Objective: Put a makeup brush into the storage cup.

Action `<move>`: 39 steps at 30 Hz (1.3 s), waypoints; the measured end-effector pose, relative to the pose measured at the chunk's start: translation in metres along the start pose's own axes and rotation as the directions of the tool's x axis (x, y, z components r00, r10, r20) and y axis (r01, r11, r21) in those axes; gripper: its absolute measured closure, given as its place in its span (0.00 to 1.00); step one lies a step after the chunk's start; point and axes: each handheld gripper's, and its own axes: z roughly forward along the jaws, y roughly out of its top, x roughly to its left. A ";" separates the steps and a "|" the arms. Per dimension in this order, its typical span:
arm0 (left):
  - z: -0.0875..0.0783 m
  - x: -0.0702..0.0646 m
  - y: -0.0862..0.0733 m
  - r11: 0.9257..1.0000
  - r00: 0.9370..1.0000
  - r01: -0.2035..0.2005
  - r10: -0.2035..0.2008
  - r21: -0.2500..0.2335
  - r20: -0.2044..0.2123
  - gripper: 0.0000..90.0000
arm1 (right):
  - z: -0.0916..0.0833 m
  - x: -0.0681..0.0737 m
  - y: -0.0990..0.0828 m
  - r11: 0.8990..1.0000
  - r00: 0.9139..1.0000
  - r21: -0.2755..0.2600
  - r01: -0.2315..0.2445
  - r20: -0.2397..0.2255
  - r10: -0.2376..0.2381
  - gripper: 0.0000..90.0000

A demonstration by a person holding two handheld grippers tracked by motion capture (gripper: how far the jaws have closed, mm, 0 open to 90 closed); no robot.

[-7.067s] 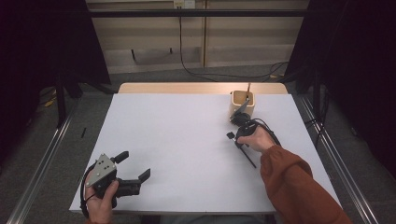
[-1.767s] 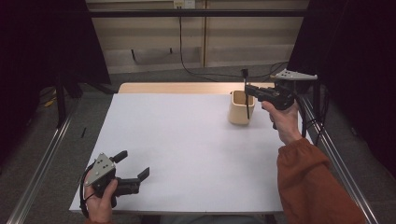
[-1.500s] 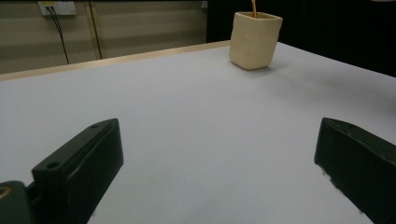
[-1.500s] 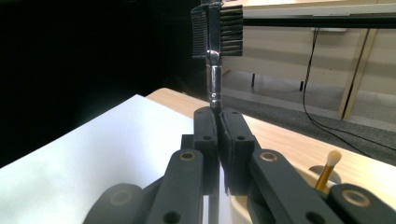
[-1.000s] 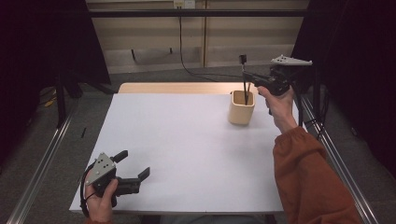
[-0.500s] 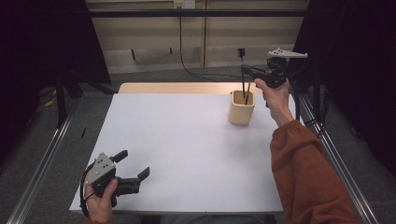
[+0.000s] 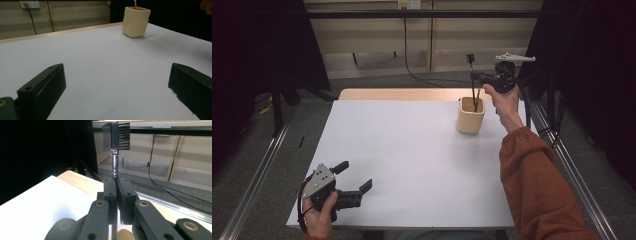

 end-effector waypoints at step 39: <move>0.000 0.000 0.000 1.000 1.000 -0.004 0.004 0.006 0.001 0.01 | 0.018 -0.009 -0.037 0.999 0.999 0.051 -0.012 0.034 0.010 0.95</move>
